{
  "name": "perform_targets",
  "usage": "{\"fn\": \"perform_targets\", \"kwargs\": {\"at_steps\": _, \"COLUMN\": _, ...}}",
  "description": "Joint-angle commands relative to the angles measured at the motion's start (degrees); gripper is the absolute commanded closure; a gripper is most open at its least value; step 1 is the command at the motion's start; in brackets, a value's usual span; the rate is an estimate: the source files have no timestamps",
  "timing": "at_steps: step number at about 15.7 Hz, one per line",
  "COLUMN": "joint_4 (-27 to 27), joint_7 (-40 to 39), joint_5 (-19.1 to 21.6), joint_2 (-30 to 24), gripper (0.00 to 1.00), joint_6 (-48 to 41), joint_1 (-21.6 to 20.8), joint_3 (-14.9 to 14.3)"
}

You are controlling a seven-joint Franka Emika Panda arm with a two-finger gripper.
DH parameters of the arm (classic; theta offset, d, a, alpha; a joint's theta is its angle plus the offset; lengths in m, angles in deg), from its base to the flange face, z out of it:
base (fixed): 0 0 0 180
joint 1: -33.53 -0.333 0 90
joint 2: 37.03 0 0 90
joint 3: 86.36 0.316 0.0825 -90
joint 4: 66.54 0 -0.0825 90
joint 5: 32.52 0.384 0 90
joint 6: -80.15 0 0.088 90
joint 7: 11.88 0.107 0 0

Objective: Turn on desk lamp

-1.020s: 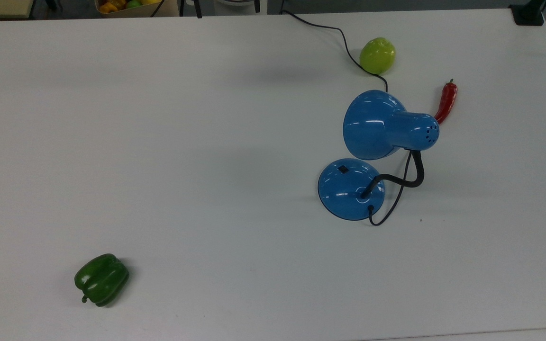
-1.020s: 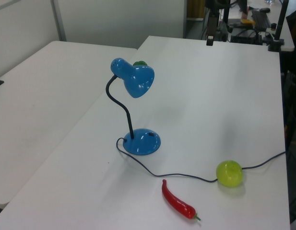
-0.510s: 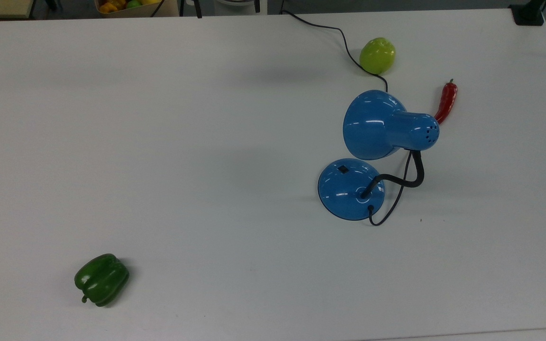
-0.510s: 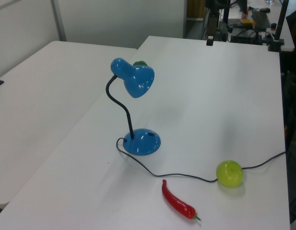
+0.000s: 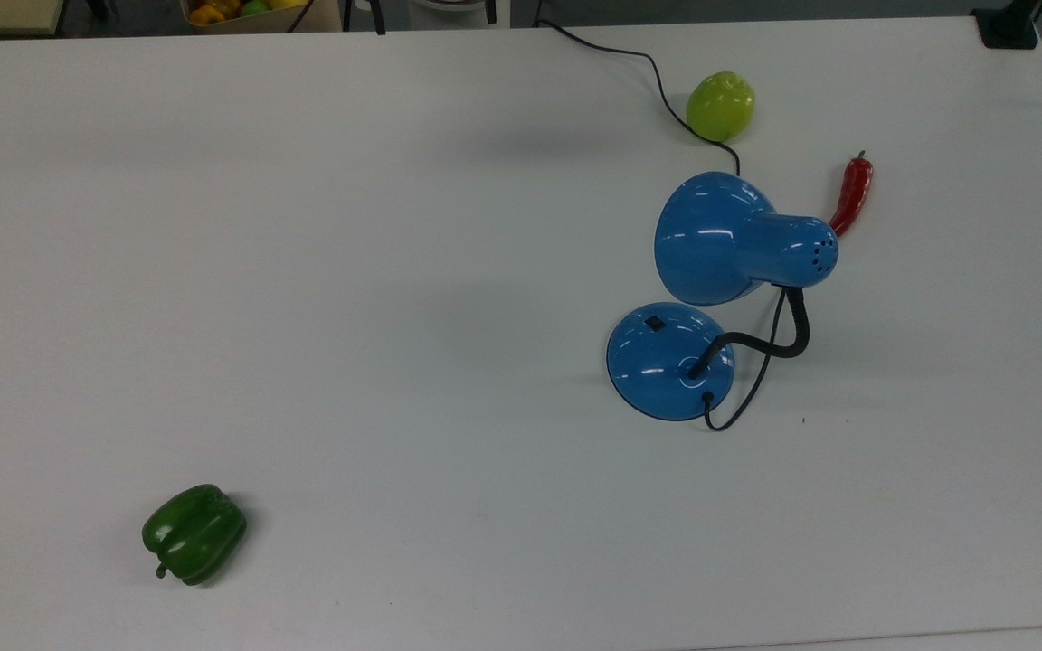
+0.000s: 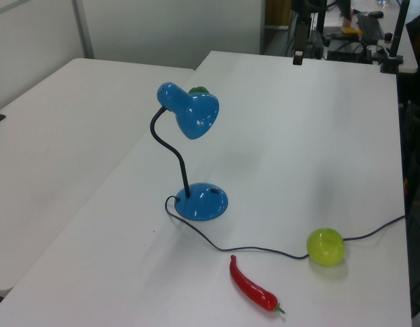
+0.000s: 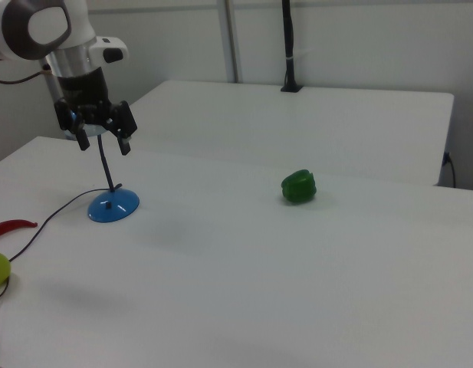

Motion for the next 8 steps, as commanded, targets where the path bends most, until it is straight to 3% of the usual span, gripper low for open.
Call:
{"fn": "perform_targets", "kwargs": {"at_steps": 1, "joint_4": 0.20, "joint_7": -1.33, "joint_5": -0.30, "joint_2": -0.21, "gripper": 0.00, "joint_6": -1.19, "joint_1": -0.90, "joint_3": -0.58}}
{"fn": "perform_targets", "kwargs": {"at_steps": 2, "joint_4": 0.20, "joint_7": -1.33, "joint_5": -0.30, "joint_2": -0.12, "gripper": 0.01, "joint_6": -1.19, "joint_1": -0.98, "joint_3": -0.58}}
{"fn": "perform_targets", "kwargs": {"at_steps": 3, "joint_4": 0.20, "joint_7": -1.33, "joint_5": -0.30, "joint_2": -0.12, "gripper": 0.09, "joint_6": -1.19, "joint_1": -0.98, "joint_3": -0.58}}
{"fn": "perform_targets", "kwargs": {"at_steps": 7, "joint_4": 0.11, "joint_7": -1.50, "joint_5": -0.30, "joint_2": -0.03, "gripper": 0.59, "joint_6": -1.01, "joint_1": -1.78, "joint_3": -0.58}}
{"fn": "perform_targets", "kwargs": {"at_steps": 8, "joint_4": 0.20, "joint_7": -1.41, "joint_5": -0.03, "joint_2": -0.03, "gripper": 0.75, "joint_6": -1.01, "joint_1": -1.78, "joint_3": -0.58}}
